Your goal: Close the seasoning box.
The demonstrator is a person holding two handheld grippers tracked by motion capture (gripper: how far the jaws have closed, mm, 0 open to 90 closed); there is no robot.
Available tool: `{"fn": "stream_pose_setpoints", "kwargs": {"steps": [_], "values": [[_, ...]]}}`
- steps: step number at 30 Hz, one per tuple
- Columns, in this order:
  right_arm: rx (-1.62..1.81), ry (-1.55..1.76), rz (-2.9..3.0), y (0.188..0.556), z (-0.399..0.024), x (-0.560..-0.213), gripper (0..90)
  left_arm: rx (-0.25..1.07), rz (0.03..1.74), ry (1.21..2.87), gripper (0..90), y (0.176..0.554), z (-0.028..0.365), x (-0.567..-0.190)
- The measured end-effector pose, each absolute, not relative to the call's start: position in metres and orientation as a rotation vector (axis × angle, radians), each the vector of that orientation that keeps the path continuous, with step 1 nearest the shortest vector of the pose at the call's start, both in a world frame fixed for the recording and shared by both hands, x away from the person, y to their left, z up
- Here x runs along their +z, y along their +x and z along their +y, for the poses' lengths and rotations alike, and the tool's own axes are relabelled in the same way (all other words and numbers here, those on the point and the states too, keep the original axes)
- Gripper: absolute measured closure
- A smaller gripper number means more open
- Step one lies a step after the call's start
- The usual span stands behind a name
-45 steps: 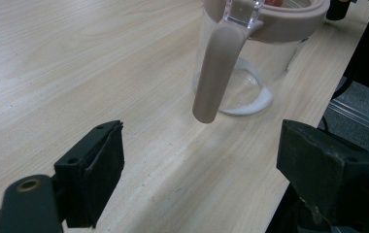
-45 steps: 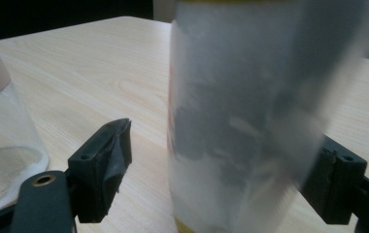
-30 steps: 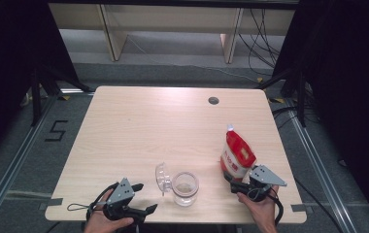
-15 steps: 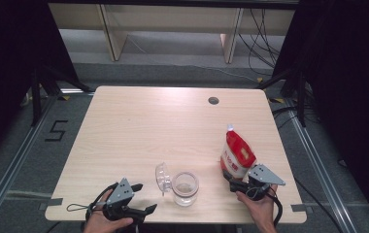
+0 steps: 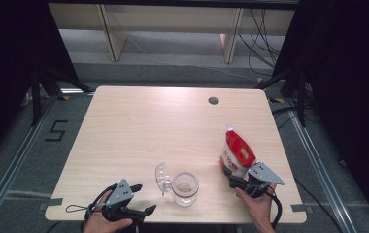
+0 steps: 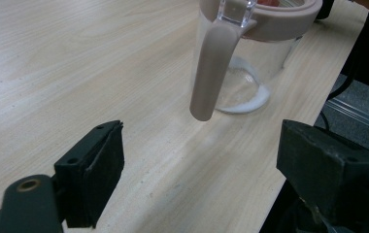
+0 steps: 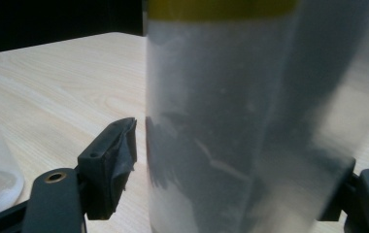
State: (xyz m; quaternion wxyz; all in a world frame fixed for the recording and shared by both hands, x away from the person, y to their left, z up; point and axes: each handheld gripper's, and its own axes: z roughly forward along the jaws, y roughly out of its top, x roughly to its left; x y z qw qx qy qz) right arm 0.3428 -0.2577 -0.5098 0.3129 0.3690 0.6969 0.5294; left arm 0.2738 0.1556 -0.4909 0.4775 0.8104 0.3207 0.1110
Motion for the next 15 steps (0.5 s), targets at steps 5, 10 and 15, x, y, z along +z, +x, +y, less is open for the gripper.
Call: {"fn": "stream_pose_setpoints", "kwargs": {"steps": [5,10,15], "values": [[1.409,0.965,1.837,0.3449,-0.2576,-0.5106,27.5,0.281,0.779,2.004,17.1,0.2747,0.1565,-0.4903],[1.413,0.991,1.815,0.3452,-0.2582,-0.5116,29.7,0.272,0.782,1.988,17.1,0.2728,0.1545,-0.4907],[1.434,0.977,1.784,0.3471,-0.2585,-0.5129,31.2,0.267,0.777,1.982,17.1,0.2732,0.1548,-0.4911]]}}
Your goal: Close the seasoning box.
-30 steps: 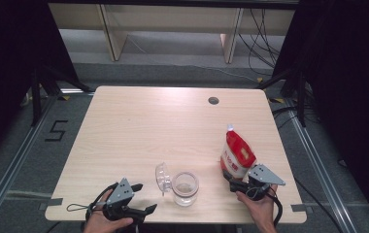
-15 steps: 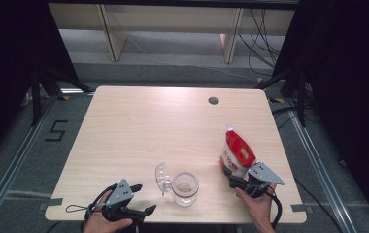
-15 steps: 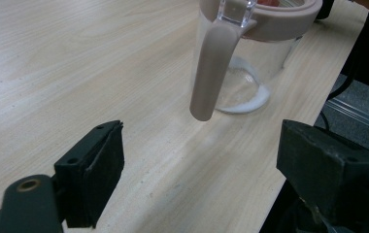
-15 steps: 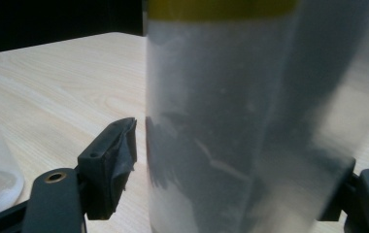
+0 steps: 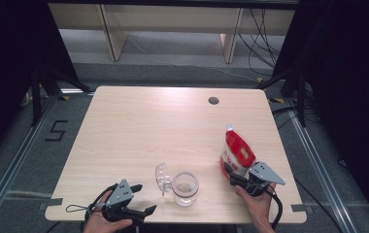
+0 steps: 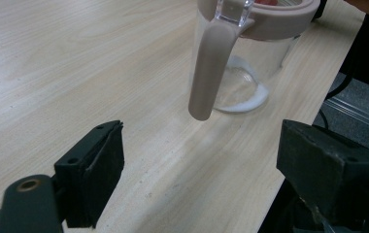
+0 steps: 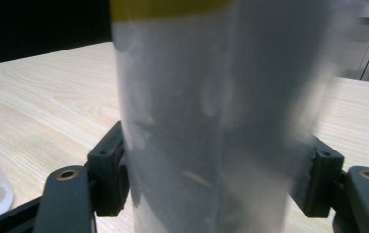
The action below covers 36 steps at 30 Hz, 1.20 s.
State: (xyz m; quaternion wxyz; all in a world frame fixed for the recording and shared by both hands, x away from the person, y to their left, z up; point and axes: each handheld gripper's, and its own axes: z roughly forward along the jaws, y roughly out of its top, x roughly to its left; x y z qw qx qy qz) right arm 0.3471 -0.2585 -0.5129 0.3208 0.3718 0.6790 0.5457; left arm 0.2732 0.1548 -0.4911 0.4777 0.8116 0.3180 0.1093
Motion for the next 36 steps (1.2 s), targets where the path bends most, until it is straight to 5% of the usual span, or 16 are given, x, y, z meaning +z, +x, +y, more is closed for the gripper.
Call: {"fn": "stream_pose_setpoints", "kwargs": {"steps": [36], "values": [[1.442,0.972,1.803,0.3476,-0.2584,-0.5162,37.4,0.280,0.739,2.001,17.1,0.2733,0.1542,-0.4910]]}}
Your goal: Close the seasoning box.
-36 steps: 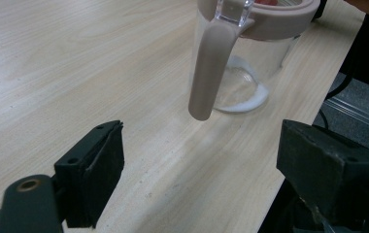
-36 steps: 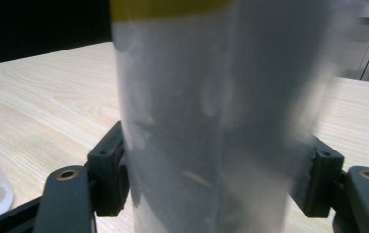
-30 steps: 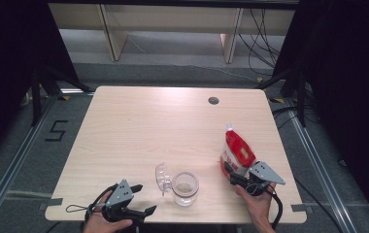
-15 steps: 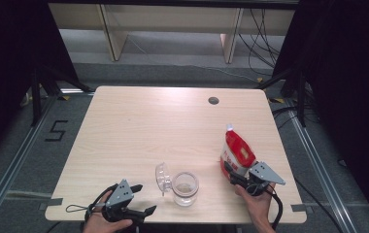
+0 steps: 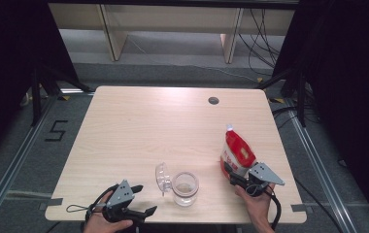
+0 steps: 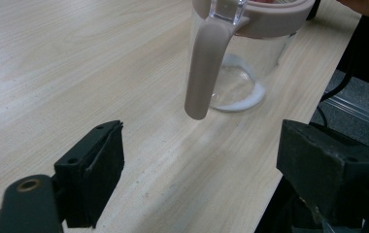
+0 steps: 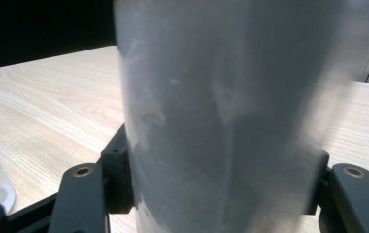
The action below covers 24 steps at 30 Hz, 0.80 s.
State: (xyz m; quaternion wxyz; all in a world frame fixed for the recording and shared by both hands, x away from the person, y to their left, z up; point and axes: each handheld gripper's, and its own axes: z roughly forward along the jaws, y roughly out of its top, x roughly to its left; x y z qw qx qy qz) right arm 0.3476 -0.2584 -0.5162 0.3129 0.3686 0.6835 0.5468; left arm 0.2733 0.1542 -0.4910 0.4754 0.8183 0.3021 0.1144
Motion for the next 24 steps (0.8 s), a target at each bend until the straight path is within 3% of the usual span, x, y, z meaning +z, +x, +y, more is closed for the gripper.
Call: {"fn": "stream_pose_setpoints", "kwargs": {"steps": [14,24], "values": [[1.454,0.973,1.782,0.3482,-0.2595,-0.5166,36.6,0.270,0.755,2.006,17.1,0.2722,0.1534,-0.4917],[1.443,0.977,1.800,0.3495,-0.2583,-0.5144,44.2,0.269,0.755,2.012,17.1,0.2721,0.1546,-0.4908]]}}
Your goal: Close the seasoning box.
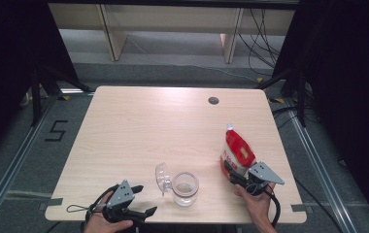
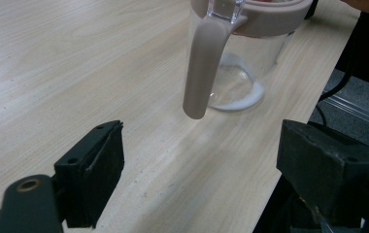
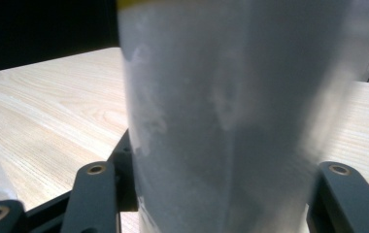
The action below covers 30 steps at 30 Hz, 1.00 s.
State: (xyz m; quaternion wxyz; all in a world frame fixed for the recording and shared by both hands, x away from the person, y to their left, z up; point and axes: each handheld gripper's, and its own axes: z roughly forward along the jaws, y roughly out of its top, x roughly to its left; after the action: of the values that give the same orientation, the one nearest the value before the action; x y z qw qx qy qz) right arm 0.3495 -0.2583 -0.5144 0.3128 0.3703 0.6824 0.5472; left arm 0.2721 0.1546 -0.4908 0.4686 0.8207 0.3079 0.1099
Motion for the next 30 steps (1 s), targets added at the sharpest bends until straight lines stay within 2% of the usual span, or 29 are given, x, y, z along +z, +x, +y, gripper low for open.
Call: {"fn": "stream_pose_setpoints", "kwargs": {"steps": [30], "values": [[1.460,0.887,1.997,0.325,-0.258,-0.498,47.0,0.277,0.766,2.003,17.1,0.272,0.158,-0.490]]}}
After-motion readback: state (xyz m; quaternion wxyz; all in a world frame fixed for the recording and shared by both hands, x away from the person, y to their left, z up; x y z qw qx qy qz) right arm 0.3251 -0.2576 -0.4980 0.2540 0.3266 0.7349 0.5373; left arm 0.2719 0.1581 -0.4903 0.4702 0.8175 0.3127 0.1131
